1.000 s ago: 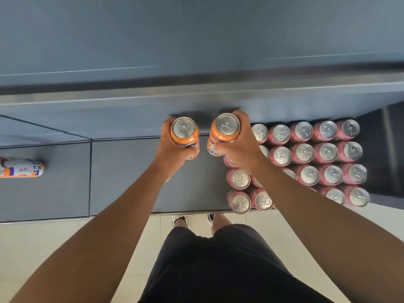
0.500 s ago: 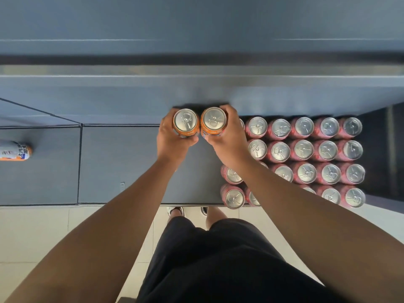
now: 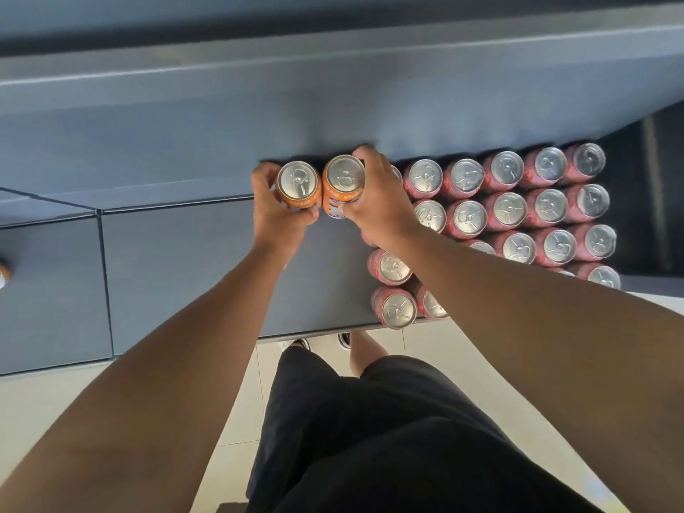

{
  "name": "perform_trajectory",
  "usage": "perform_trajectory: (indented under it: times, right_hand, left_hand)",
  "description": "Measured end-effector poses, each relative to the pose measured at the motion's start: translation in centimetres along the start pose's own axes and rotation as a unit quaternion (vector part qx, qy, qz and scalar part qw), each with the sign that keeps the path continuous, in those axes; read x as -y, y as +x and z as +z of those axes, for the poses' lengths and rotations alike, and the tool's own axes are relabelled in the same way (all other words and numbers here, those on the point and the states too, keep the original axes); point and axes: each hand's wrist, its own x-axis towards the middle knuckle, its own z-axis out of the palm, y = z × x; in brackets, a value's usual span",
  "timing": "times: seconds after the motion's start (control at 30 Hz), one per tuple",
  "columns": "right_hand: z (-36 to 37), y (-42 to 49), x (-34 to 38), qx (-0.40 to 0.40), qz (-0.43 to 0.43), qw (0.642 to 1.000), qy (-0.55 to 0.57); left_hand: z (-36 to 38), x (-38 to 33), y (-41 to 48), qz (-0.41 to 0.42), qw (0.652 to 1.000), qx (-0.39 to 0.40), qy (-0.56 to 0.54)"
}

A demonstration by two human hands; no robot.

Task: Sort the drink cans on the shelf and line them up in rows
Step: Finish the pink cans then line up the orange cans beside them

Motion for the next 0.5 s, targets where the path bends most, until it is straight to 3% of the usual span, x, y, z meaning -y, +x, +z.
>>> perform_trajectory:
  times: [0.17,0.3,0.5]
  right_hand:
    - [0.3,-0.8,0.4,-0.015,0.012,1.0,0.011]
    - [0.5,-2.0,1.0,-0.029,0.029,0.999,0.021]
    - [-0.5,-4.3,2.4,-0.031,0.027,0.999,0.012]
  left_hand:
    - [-0.5,0.6,0.2,-0.027,0.999,0.004,-0.016]
    - [-1.4,0.5,-0.3,-0.04,0.997,0.051,-0.036]
    - [-3.7,-0.7,-2.6,-0.076,0.994,0.073,0.043]
